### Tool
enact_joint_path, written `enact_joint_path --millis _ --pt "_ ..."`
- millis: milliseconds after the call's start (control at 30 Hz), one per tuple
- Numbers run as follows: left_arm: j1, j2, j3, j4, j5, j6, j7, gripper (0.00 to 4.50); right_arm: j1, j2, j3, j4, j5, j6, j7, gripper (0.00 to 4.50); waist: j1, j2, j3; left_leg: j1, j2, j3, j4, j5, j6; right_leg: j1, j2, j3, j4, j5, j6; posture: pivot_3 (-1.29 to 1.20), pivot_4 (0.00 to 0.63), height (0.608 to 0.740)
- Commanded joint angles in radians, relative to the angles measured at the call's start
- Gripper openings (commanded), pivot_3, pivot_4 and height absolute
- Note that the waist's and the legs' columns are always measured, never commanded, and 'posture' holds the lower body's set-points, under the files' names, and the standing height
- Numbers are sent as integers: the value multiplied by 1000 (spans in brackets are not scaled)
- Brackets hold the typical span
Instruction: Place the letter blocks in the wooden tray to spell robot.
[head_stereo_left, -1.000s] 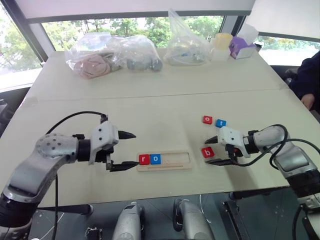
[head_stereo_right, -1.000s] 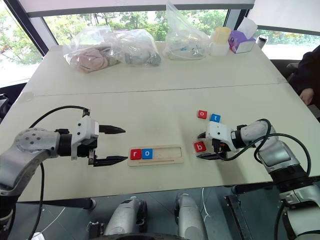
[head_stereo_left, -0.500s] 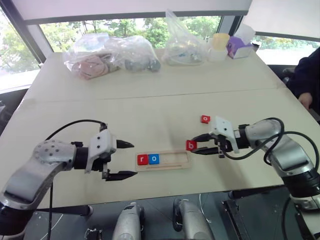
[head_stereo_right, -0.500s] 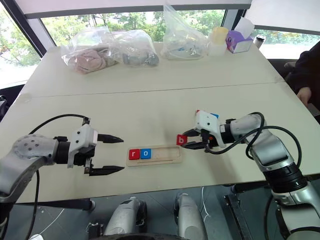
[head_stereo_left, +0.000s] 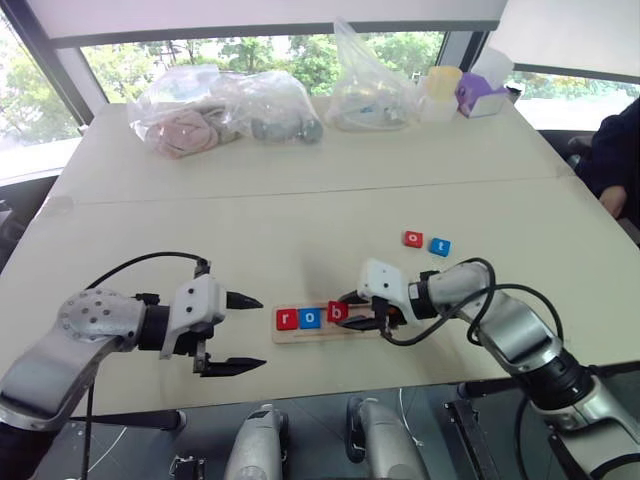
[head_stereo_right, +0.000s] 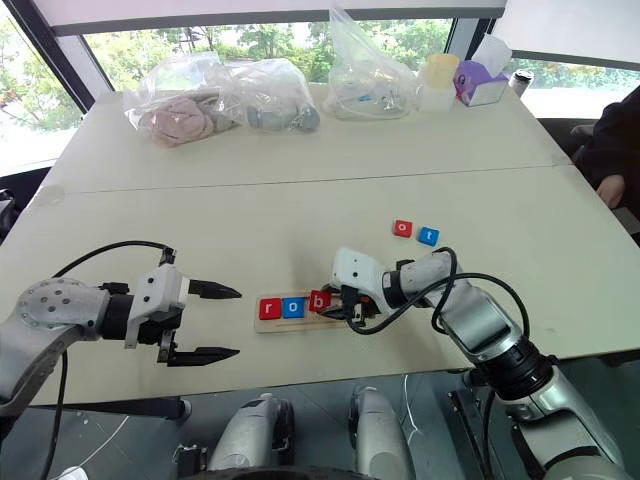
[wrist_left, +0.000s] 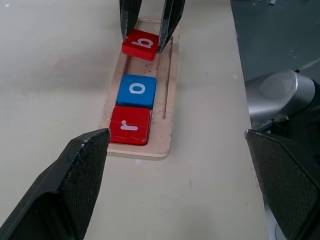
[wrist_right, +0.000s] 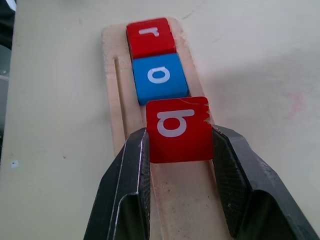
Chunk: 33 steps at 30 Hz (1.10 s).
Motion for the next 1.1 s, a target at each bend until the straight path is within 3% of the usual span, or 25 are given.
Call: enact_joint_path --millis 33,1067,1100 --pt "3 2 21 -2 3 -25 1 4500 -1 9 8 -21 -14 -27 -3 1142 0 0 0 0 0 0 0 0 0 0 0 0 0 0 0 0 150 740" --pt "-7 -35 -1 -21 7 -16 68 4500 -63 36 64 58 -91 -81 59 1142 0 0 0 0 0 0 0 0 0 0 0 0 0 0 0 0 150 740" --pt "-5 -36 -2 -23 7 -16 70 4500 -62 37 64 58 -92 -80 59 2202 0 0 0 0 0 0 0 0 0 0 0 0 0 0 0 0 150 740"
